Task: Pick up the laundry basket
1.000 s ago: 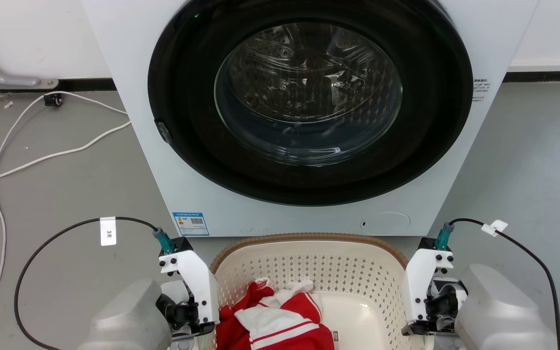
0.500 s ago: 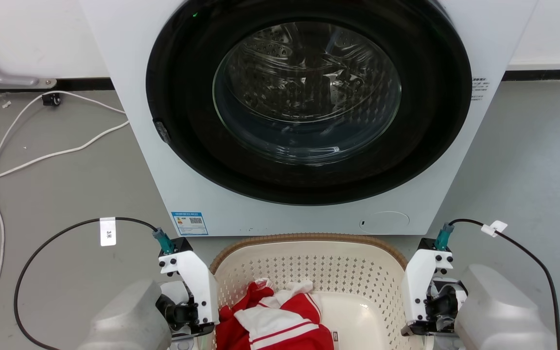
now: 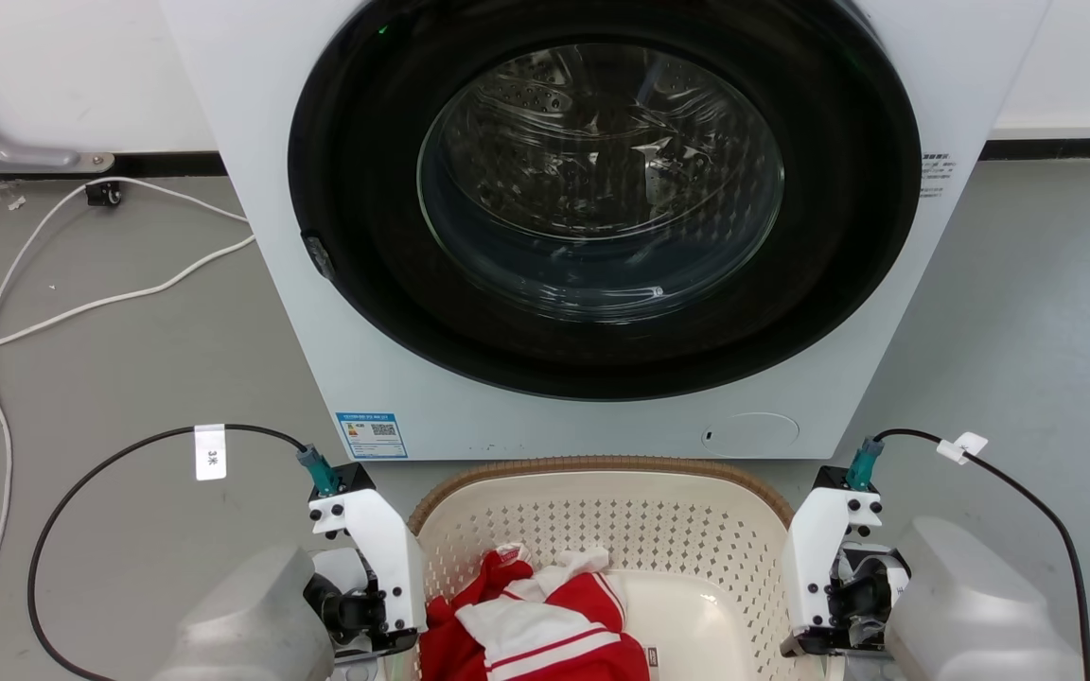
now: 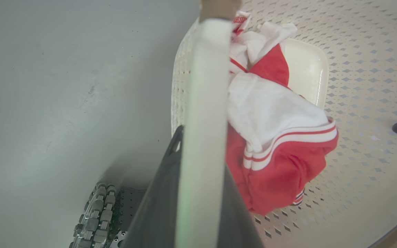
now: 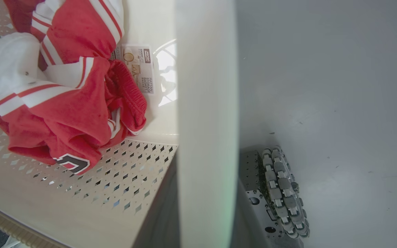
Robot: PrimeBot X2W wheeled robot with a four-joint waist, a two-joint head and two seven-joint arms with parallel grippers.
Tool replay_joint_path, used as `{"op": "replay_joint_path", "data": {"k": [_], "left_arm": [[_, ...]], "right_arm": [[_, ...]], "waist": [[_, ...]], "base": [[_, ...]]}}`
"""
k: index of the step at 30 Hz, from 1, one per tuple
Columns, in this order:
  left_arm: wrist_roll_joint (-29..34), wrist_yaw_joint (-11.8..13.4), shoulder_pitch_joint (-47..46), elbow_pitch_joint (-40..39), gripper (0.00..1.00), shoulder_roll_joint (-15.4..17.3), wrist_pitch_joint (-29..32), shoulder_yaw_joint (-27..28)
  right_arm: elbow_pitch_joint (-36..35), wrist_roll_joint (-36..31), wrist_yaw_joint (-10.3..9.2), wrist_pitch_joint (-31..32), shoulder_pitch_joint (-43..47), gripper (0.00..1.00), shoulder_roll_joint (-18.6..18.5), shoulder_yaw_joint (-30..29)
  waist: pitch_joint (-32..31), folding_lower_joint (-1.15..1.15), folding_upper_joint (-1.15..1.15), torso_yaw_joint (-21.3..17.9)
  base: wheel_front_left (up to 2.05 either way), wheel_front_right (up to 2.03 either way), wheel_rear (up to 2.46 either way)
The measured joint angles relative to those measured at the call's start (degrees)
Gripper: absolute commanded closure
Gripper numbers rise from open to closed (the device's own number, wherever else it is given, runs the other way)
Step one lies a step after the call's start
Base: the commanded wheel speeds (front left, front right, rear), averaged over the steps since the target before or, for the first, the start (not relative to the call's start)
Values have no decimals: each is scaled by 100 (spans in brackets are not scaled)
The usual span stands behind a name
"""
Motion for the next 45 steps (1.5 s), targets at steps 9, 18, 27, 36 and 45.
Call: {"op": "replay_joint_path", "data": {"k": [9, 18, 27, 36, 45], "left_arm": [[-22, 0, -1, -2, 100, 2, -23, -15], [-34, 0, 0, -18, 100, 5, -32, -24], [-45, 0, 4, -18, 100, 9, -33, -42], [-63, 0, 4, -20, 100, 10, -49, -64], [-77, 0, 20, -20, 100, 13, -49, -80]], "right_arm": [[0, 16, 0, 1, 9, 100, 0, -13], [0, -13, 0, 7, 27, 100, 0, -52], [0, -27, 0, 8, 30, 100, 0, -69], [-1, -22, 0, 8, 31, 100, 0, -62], [-1, 19, 0, 4, 58, 100, 0, -29]], "waist": [[1, 0, 0, 17], [5, 0, 0, 25], [2, 0, 0, 18], [4, 0, 0, 20], [-4, 0, 0, 35]], "base": [[0, 0, 0], [0, 0, 0], [0, 0, 0], [0, 0, 0], [0, 0, 0]]}}
